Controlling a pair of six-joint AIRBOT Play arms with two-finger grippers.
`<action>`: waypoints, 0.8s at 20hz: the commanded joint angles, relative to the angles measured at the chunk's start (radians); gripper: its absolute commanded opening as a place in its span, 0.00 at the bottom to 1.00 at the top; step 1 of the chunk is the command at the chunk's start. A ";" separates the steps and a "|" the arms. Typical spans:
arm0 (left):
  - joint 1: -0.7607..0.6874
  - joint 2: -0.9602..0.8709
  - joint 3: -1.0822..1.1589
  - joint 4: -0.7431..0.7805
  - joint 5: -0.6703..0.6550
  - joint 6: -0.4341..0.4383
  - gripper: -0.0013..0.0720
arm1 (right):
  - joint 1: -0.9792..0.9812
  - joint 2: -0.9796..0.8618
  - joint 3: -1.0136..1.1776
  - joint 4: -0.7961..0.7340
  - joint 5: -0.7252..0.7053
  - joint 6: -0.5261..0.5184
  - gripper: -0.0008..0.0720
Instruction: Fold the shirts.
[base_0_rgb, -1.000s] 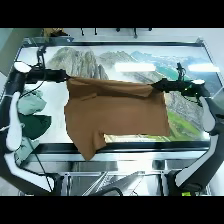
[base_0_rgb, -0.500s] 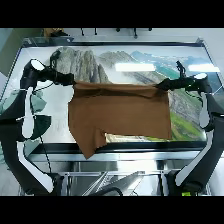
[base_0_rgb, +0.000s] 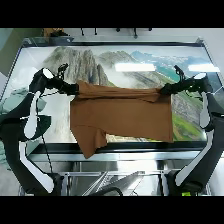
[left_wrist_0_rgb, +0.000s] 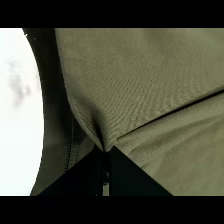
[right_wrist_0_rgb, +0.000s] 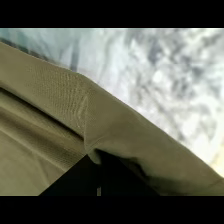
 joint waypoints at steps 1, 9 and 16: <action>-0.025 -0.001 -0.009 -0.005 0.026 0.000 0.04 | 0.000 0.000 0.001 -0.021 -0.007 0.012 0.04; 0.000 0.000 0.140 -0.001 -0.232 -0.098 0.92 | -0.021 0.130 0.002 -0.044 0.005 0.079 0.49; 0.080 0.203 -0.257 -0.001 -0.411 -0.140 0.92 | -0.241 0.419 -0.331 -0.115 0.053 0.206 0.48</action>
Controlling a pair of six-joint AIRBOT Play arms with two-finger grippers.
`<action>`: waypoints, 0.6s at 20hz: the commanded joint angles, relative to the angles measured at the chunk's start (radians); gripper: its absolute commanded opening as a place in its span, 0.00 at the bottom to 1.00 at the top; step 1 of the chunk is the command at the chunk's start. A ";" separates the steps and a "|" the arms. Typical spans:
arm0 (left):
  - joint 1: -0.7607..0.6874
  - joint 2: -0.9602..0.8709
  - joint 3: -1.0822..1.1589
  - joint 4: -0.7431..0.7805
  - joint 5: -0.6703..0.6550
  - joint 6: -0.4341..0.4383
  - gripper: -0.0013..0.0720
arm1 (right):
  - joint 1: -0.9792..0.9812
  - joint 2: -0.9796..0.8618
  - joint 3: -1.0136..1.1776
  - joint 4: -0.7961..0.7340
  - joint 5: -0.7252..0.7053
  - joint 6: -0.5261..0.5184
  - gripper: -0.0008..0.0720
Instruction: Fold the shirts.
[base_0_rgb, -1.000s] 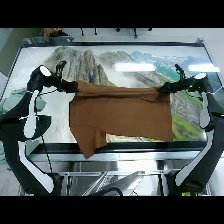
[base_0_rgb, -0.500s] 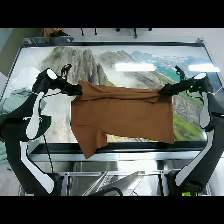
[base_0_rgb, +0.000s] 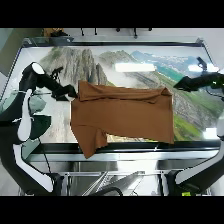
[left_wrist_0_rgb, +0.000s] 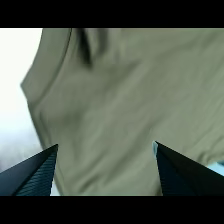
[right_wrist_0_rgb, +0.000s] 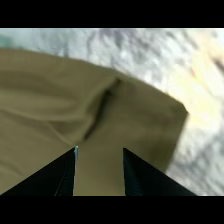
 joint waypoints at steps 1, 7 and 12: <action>0.024 0.161 -0.330 0.000 -0.009 -0.005 0.92 | -0.136 0.163 -0.269 -0.029 -0.012 0.048 0.49; 0.050 0.424 -0.877 -0.013 0.174 -0.004 0.92 | -0.288 0.298 -0.656 -0.032 -0.074 0.050 0.71; -0.039 0.463 -1.036 -0.251 0.523 0.077 0.92 | -0.261 0.298 -0.814 -0.037 -0.079 0.043 0.71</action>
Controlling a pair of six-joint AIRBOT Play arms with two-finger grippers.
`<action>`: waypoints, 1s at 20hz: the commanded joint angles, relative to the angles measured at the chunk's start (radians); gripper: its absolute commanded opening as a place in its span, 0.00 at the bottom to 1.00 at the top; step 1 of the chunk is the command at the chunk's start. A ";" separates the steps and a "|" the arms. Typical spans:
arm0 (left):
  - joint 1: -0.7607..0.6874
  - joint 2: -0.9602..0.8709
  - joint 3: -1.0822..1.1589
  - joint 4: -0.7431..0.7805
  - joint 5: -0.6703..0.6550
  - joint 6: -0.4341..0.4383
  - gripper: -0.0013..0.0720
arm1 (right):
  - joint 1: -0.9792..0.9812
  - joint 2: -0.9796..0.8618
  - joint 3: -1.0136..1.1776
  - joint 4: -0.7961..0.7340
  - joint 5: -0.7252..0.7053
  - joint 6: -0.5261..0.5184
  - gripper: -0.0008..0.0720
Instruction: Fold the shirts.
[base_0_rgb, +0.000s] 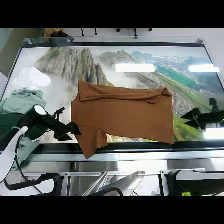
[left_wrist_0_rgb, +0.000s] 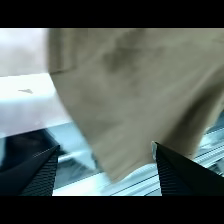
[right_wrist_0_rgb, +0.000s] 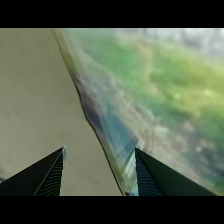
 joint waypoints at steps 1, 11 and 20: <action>-0.058 0.012 -0.106 -0.193 0.293 0.089 0.92 | 0.008 0.010 -0.118 -0.002 -0.012 -0.012 0.71; -0.069 -0.041 0.094 -0.240 0.122 0.162 0.04 | 0.066 0.009 -0.191 -0.010 -0.013 -0.052 0.70; 0.063 0.122 0.093 -0.221 0.017 0.162 0.04 | 0.238 0.010 -0.248 0.075 0.043 -0.056 0.04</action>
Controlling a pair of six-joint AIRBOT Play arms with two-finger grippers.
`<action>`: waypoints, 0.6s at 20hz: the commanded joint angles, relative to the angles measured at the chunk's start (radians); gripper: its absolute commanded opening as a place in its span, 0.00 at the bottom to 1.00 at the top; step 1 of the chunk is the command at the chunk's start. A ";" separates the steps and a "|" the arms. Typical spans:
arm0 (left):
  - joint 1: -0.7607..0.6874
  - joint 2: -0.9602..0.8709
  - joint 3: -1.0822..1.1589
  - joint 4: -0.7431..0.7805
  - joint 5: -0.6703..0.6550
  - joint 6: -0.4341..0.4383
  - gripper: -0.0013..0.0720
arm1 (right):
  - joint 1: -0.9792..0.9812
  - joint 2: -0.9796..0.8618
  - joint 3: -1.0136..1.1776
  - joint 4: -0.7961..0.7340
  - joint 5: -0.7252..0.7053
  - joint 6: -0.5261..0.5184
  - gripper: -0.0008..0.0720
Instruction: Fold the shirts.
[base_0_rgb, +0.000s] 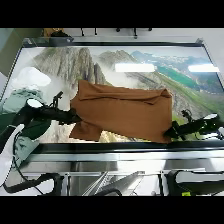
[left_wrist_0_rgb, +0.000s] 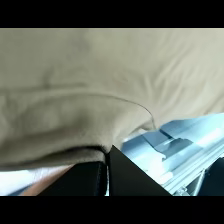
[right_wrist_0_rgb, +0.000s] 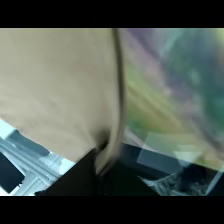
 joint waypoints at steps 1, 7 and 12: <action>0.058 0.097 -0.050 0.003 -0.066 0.002 0.04 | 0.047 0.002 0.011 0.093 0.022 -0.004 0.04; 0.069 0.385 -0.261 0.079 -0.125 -0.080 0.04 | -0.006 0.048 0.084 0.089 0.034 0.044 0.04; 0.069 0.420 -0.216 0.078 -0.024 -0.087 0.04 | -0.062 0.060 0.164 0.145 0.048 0.045 0.04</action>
